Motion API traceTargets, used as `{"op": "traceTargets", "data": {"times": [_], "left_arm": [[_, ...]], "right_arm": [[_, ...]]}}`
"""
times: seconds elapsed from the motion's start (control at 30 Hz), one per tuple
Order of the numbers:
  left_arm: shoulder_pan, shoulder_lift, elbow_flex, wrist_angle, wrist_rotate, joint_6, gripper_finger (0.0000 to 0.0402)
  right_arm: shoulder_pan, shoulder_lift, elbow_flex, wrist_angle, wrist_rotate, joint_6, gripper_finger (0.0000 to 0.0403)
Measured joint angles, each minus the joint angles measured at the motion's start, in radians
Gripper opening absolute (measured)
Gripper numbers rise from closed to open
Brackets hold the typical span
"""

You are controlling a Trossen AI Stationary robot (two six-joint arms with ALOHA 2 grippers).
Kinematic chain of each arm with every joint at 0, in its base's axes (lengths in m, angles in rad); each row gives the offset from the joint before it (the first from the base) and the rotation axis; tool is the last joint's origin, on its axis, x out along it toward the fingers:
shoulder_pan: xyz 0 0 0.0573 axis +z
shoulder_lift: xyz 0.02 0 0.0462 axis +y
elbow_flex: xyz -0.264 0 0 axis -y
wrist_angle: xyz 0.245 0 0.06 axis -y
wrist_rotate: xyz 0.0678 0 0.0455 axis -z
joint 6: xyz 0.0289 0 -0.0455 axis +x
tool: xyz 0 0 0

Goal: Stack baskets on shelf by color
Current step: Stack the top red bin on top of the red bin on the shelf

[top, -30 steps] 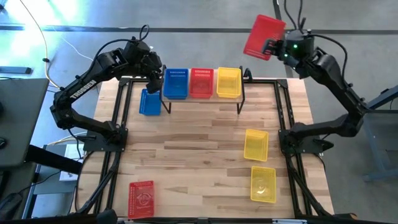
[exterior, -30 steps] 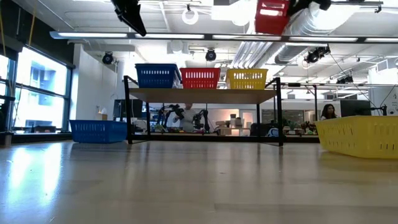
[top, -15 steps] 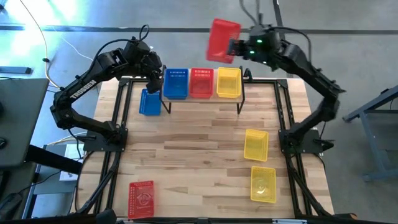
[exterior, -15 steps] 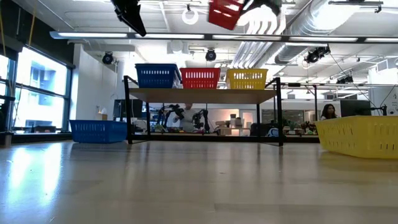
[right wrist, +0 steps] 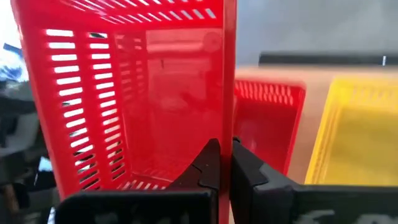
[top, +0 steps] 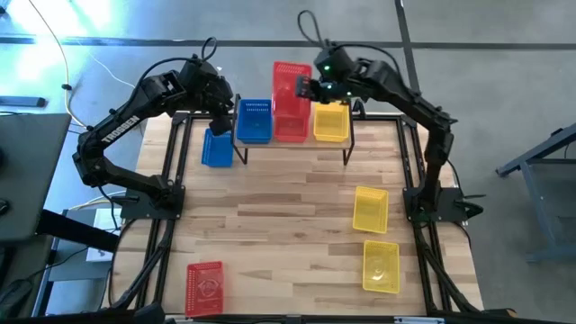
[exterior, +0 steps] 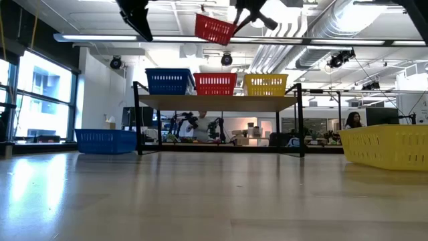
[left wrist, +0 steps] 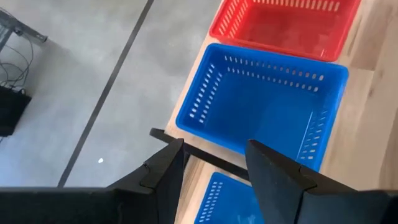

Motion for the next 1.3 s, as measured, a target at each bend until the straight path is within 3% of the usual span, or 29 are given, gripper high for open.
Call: {"op": "traceTargets", "data": {"times": [0.27,1.0,1.3], "left_arm": [[0.000,0.000,0.000,-0.013,0.000,0.000,0.0161],[0.000,0.000,0.000,-0.013,0.002,0.000,0.0161],[0.000,0.000,0.000,-0.012,0.001,0.003,0.0161]], "right_arm": [[0.007,0.050,-0.021,-0.135,-0.057,0.051,0.0000],[0.005,0.126,-0.021,-0.130,0.037,0.095,0.0000],[0.003,0.144,-0.021,-0.127,-0.008,0.061,0.0000]]}}
